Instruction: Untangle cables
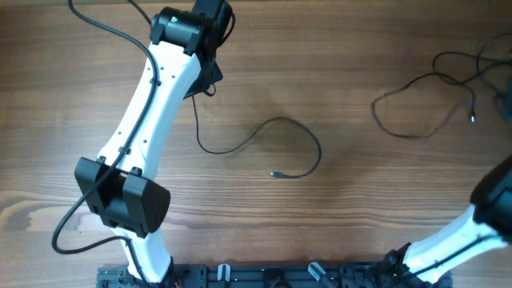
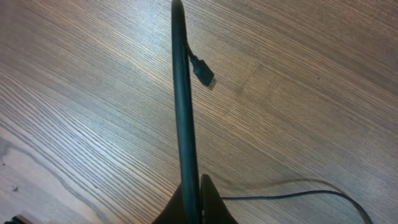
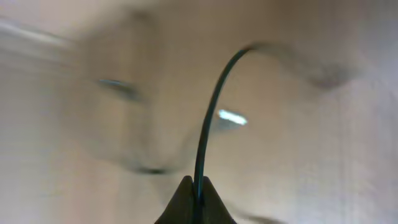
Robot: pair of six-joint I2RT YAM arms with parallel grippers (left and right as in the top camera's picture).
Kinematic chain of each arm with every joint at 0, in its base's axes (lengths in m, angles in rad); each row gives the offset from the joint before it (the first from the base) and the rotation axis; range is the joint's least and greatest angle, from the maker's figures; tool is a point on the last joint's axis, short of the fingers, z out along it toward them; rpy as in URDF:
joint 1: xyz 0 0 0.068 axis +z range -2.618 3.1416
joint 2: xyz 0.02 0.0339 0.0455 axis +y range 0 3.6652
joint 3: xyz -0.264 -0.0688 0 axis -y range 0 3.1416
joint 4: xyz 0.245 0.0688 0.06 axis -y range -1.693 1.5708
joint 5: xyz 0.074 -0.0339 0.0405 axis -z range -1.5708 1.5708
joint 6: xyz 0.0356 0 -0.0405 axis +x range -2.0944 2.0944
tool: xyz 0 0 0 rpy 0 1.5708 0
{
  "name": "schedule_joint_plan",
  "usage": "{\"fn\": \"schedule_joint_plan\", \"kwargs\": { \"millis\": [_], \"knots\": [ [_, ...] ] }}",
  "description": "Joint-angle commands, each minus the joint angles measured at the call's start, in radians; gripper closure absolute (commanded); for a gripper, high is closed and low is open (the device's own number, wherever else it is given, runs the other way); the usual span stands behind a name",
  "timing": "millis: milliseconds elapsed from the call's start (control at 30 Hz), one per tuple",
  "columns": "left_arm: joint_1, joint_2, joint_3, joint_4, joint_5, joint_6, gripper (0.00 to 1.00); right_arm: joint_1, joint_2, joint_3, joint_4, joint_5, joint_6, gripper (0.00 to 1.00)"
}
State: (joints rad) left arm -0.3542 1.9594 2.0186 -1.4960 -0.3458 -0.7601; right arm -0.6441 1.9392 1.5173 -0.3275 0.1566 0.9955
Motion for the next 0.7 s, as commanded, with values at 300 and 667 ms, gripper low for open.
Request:
{"fn": "schedule_joint_plan", "kwargs": {
  "millis": [300,667],
  "knots": [
    [-0.004,-0.028,0.004,0.015,-0.002,0.013,0.96,0.006,-0.308,0.05,0.467,0.195,-0.677,0.96],
    [-0.004,-0.028,0.004,0.034,0.02,0.013,0.96,0.01,-0.093,0.038,0.171,-0.019,-0.388,0.96]
  ]
}}
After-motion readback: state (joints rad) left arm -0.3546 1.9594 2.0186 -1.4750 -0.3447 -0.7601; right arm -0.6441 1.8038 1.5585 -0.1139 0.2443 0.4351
